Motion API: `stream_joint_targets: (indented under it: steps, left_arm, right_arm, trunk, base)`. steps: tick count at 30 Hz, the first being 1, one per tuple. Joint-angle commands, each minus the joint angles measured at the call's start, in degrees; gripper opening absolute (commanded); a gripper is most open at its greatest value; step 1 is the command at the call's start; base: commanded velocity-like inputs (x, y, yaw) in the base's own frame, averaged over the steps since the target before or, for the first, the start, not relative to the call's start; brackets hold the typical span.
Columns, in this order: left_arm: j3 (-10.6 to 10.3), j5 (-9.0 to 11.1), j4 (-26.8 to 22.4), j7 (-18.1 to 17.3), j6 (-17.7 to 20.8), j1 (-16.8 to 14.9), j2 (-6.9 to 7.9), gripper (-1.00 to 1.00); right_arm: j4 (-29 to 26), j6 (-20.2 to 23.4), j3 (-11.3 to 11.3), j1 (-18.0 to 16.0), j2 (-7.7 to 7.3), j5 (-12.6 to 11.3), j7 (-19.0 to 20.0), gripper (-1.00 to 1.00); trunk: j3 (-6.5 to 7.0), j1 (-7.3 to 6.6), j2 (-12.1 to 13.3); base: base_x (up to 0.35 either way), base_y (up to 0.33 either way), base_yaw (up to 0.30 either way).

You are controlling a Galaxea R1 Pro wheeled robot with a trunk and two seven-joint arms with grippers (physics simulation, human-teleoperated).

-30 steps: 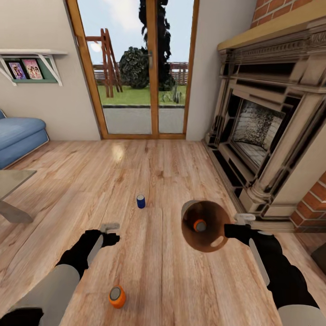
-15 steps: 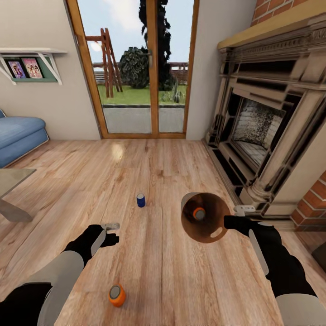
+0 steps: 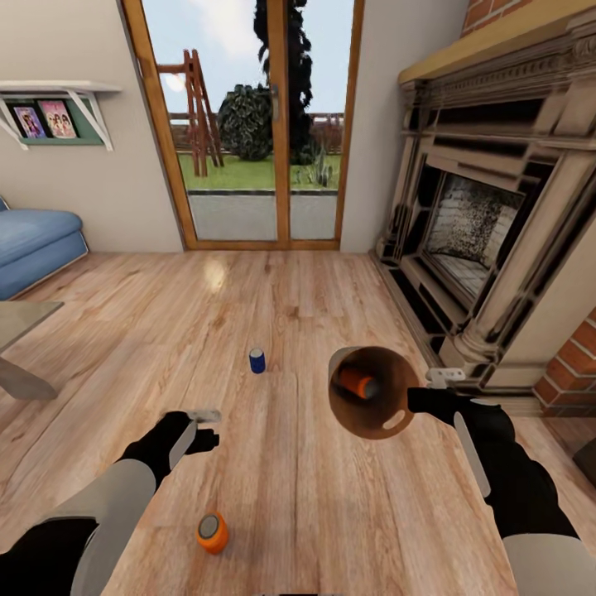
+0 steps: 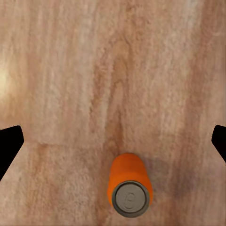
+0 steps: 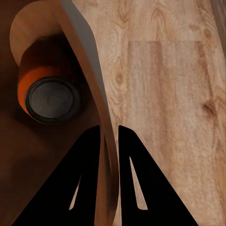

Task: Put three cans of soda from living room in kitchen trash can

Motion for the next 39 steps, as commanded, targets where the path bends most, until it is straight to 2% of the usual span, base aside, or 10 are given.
stream_joint_targets:
  steps: [1, 7, 12, 17, 26, 30, 39]
  left_arm:
    - [0.0, 0.0, 0.0, 0.0, 0.0, 0.0, -0.18, 1.00]
    - [-0.1, -0.1, 0.0, 1.5, 0.0, 0.1, -1.50, 1.00]
    - [-0.1, -0.1, 2.2, 3.9, 0.0, 0.1, -2.34, 1.00]
    - [0.0, -0.1, 4.6, 4.9, 0.0, 0.1, -2.78, 1.00]
    - [0.1, 0.1, 5.4, 6.4, 0.0, 0.1, -3.12, 1.00]
    - [0.0, 0.1, 5.5, 6.9, 0.0, 0.1, -3.97, 1.00]
    - [0.0, 0.1, 5.5, 7.0, -0.1, 0.1, -4.96, 1.00]
  right_arm:
    - [-0.4, 0.2, 0.0, 0.0, 0.03, -0.9, 0.2, -1.00]
    - [-2.1, 2.4, 0.1, 0.0, 0.16, -0.9, 0.2, -1.00]
    - [-2.6, 3.4, 0.0, 0.0, 0.17, -0.9, 0.2, -1.00]
    - [-2.7, 3.6, 0.1, 0.0, 0.14, -0.8, 0.0, -1.00]
    - [-2.8, 3.6, 0.1, 0.0, 0.14, -0.9, -0.1, -1.00]
    - [-2.9, 3.6, 0.1, 0.0, 0.13, -1.0, 0.0, -1.00]
    - [-3.0, 3.6, 0.1, 0.0, 0.15, -1.0, 0.1, -1.00]
  trunk:
    - [-0.18, 0.22, -0.4]
    - [-1.41, 1.54, -2.8]
    - [-2.88, 1.67, -2.9]
    - [-4.41, 1.80, -3.0]
    - [-7.19, 2.03, -3.1]
    - [-8.43, 2.13, -3.1]
    - [-9.18, 2.13, -3.1]
  base:
    - [0.000, 0.000, 0.000]
    - [0.000, 0.000, 0.000]
    - [0.000, 0.000, 0.000]
    - [0.000, 0.000, 0.000]
    - [0.000, 0.000, 0.000]
    - [0.000, 0.000, 0.000]
    - [0.000, 0.000, 0.000]
